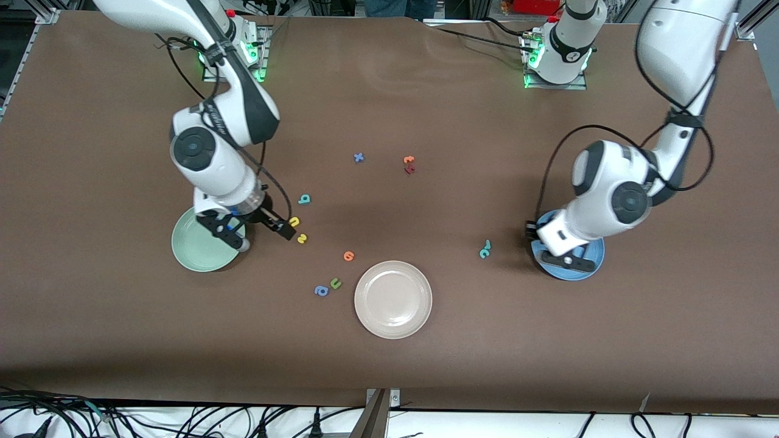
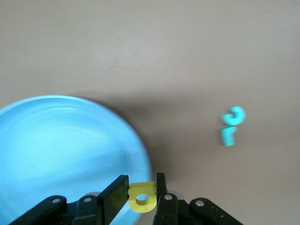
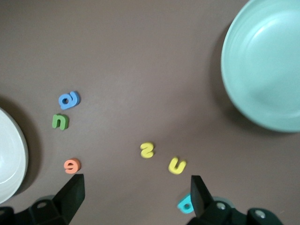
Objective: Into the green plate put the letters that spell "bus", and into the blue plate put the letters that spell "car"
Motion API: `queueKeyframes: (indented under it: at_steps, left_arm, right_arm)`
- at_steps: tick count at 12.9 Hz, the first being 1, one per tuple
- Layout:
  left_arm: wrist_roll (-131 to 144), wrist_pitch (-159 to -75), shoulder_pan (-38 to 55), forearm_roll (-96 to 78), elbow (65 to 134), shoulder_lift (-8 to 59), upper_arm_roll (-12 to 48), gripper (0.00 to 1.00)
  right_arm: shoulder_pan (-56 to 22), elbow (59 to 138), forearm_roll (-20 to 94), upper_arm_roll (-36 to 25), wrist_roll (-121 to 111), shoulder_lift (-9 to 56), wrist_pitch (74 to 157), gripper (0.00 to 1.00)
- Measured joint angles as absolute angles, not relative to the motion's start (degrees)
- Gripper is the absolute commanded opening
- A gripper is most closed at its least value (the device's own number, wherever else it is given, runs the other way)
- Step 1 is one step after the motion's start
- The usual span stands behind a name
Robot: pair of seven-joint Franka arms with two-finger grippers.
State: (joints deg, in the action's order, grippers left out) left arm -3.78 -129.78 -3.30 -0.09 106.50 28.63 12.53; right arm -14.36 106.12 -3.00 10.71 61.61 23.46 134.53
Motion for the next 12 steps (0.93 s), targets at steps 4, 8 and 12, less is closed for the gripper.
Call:
queueKeyframes:
  at_steps: [4,8,12]
  left_arm:
    - [-6.22,-129.78,-5.31,3.09,106.50,29.99,12.83,1.00]
    - [-2.07,-129.85,0.15,3.09,106.46,30.04,13.74,0.99]
    - [5.49,-137.74,8.62,3.10,106.46,32.89,13.79,0.62]
  right_arm:
    - [-16.00,106.18,-7.42,10.70,62.87,27.60,136.61,0.78]
    - [-16.31,106.13,-8.09,10.67,62.87,31.64,139.64,0.65]
    - [-16.34,106.12,-8.09,10.64,62.87,32.85,141.61,0.65]
